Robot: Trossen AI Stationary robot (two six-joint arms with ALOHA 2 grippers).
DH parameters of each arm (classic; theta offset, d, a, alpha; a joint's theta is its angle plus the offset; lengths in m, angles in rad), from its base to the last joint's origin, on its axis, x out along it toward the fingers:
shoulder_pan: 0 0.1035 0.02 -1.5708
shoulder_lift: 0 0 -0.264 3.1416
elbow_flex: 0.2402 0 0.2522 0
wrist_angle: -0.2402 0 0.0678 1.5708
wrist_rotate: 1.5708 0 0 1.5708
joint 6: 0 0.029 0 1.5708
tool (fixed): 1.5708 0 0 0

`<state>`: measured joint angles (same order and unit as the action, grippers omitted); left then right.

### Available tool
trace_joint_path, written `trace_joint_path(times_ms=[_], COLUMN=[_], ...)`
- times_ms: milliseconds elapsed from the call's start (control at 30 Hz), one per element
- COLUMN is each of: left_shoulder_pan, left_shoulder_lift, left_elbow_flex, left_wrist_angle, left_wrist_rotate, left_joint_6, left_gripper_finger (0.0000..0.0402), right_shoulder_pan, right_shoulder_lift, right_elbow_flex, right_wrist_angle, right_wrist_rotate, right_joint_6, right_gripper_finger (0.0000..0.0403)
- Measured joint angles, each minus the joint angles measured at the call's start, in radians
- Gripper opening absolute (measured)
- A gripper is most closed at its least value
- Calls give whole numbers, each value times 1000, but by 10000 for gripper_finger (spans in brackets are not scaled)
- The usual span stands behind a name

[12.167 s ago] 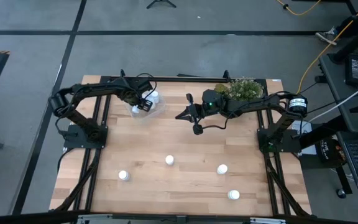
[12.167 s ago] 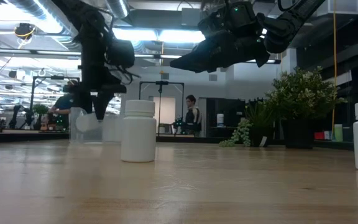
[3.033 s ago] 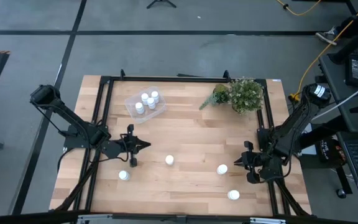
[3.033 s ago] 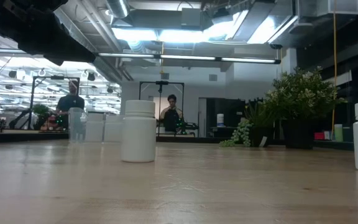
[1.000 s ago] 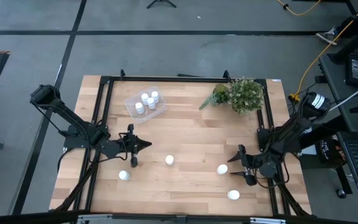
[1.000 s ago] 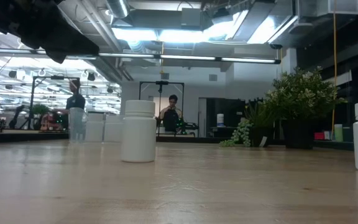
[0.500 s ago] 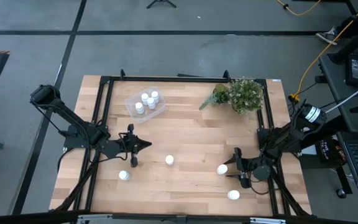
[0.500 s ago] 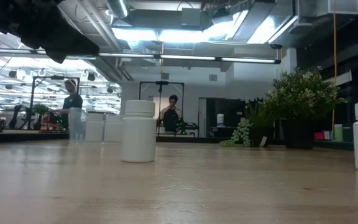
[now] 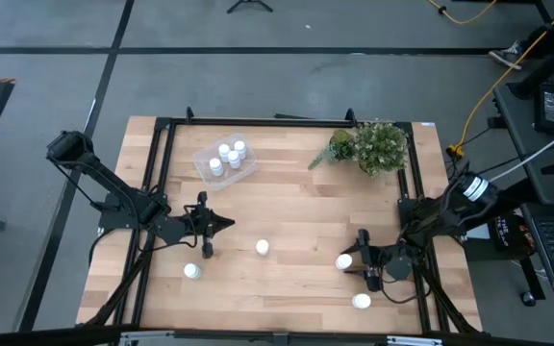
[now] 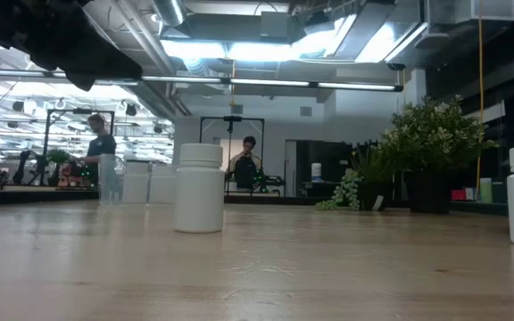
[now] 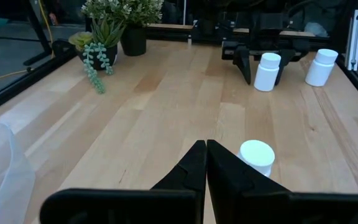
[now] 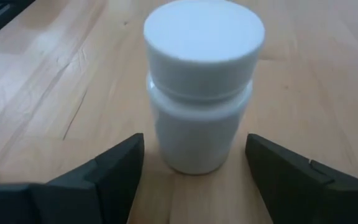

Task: Pick and place pill bottles into a basket
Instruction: Put the white medicine bottle into the transparent bin

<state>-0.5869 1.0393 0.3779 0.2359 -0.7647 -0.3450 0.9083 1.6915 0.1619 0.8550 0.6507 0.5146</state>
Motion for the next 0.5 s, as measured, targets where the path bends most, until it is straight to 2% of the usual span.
trace_joint_path(times_ms=[500], left_shoulder_pan=[0], left_shoulder_lift=[0], left_elbow_flex=[0], left_wrist_angle=[0], left_wrist_rotate=[0], left_joint_6=[26], left_gripper_finger=[6], right_shoulder_pan=[-28], right_shoulder_lift=[69], right_elbow_flex=[0], right_wrist_angle=[105], right_wrist_rotate=[-1], right_joint_6=[-29], right_gripper_finger=[284])
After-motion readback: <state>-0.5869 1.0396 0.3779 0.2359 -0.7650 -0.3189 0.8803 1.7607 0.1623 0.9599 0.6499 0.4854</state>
